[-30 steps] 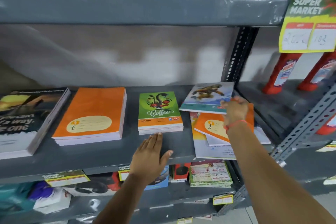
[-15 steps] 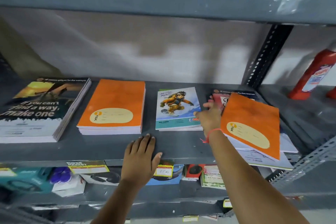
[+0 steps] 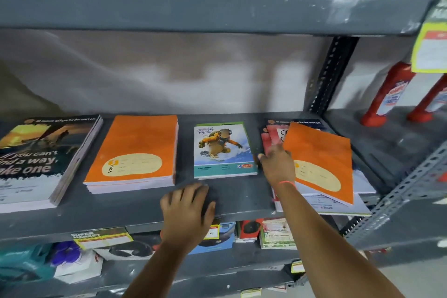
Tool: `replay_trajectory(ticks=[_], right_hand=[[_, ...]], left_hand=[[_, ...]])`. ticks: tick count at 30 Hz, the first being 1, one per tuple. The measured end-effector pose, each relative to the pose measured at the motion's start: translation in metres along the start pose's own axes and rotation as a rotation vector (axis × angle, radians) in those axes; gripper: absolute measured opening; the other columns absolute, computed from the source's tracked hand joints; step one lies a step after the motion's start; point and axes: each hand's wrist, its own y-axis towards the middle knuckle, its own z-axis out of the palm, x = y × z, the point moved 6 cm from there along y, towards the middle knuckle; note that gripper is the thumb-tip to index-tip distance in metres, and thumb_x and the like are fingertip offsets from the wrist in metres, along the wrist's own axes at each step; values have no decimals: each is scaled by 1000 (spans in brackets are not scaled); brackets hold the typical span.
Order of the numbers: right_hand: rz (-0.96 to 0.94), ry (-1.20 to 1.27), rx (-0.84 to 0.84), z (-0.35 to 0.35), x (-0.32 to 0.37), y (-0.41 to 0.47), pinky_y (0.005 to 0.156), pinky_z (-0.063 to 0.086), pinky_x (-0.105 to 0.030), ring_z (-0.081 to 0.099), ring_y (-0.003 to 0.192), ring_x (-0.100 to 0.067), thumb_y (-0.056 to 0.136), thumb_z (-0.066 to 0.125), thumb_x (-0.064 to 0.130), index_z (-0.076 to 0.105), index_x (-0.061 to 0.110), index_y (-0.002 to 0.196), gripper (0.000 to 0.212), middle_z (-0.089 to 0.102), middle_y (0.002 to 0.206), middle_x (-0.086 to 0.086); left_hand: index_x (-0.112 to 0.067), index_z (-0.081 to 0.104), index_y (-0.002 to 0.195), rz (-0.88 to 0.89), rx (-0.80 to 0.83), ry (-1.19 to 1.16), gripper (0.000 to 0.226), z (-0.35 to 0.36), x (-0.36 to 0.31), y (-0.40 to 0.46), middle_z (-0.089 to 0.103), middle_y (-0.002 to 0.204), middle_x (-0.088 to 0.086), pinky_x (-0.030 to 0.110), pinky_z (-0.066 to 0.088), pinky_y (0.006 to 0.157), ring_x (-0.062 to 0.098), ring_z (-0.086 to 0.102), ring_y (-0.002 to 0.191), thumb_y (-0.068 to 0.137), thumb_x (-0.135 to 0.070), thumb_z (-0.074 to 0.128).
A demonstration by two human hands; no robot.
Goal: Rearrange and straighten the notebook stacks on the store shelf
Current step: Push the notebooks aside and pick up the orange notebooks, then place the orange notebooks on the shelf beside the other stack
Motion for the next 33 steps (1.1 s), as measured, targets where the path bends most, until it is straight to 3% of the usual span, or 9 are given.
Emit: replay_trajectory(ticks=[6, 10, 16, 20, 22, 24, 27, 30, 33], right_hand=[[230, -105, -191, -64, -74, -3, 94, 39, -42, 44, 115, -41, 86, 46, 12, 49, 6, 122, 38, 48, 128, -21], [387, -230, -91, -89, -125, -10, 98, 35, -48, 34, 124, -41, 89, 41, 16, 38, 5, 131, 43, 35, 138, -20], [479, 139, -81, -97, -157, -12, 85, 43, -39, 53, 108, -40, 81, 48, 9, 43, 2, 121, 41, 52, 123, -25], [522, 222, -39, -102, -165, -6, 68, 37, -31, 57, 89, -34, 80, 53, 5, 55, -5, 105, 27, 62, 99, -22], [561, 322, -28, -107, -167, -4, 62, 36, -31, 50, 67, -28, 78, 56, 2, 56, -2, 75, 5, 55, 73, -16], [614, 439, -18, -109, -172, -2, 51, 33, -29, 38, 52, -22, 76, 57, -2, 46, 4, 58, 22, 44, 58, -10], [633, 569, -31, -114, -172, 1, 37, 32, -24, 35, 48, -19, 74, 58, -6, 47, 4, 61, 19, 41, 57, -8], [577, 545, -18, -120, -162, 8, 44, 32, -28, 37, 45, -19, 71, 63, -5, 50, 6, 59, 20, 45, 55, -7], [495, 483, 3, -123, -138, 16, 46, 34, -28, 39, 41, -18, 70, 70, 2, 48, 9, 52, 29, 46, 48, -5]], left_hand=[[-10, 69, 88, 315, 59, -286, 23, -3, -126, 52, 69, 92, 6, 32, 52, 65, 26, 65, 78, 83, -20, 49], [-5, 55, 110, 187, 305, -247, 26, 33, -175, 88, 55, 122, 14, 43, 49, 88, 31, 53, 107, 89, -11, 41], [-4, 52, 112, -72, 441, -163, 27, 61, -186, 112, 58, 118, 16, 40, 50, 79, 32, 58, 104, 87, -5, 44], [-6, 54, 107, -196, 413, -186, 22, 62, -185, 118, 60, 115, 15, 40, 52, 80, 32, 59, 102, 86, -9, 50], [-5, 56, 101, -271, 410, -295, 18, 60, -181, 121, 60, 114, 15, 40, 53, 78, 33, 59, 99, 84, -7, 51], [-4, 59, 93, -357, 423, -435, 15, 59, -176, 123, 63, 105, 16, 34, 50, 64, 29, 60, 86, 83, -5, 47], [-2, 62, 88, -486, 416, -682, 17, 53, -172, 123, 65, 92, 14, 24, 38, 46, 21, 53, 65, 83, -5, 46], [-2, 65, 79, -574, 311, -884, 17, 40, -167, 122, 66, 83, 14, 32, 49, 62, 27, 61, 74, 79, -4, 48], [-14, 57, 55, -580, 175, -984, 27, 18, -156, 115, 62, 67, 8, 27, 42, 54, 25, 58, 70, 79, -5, 48]])
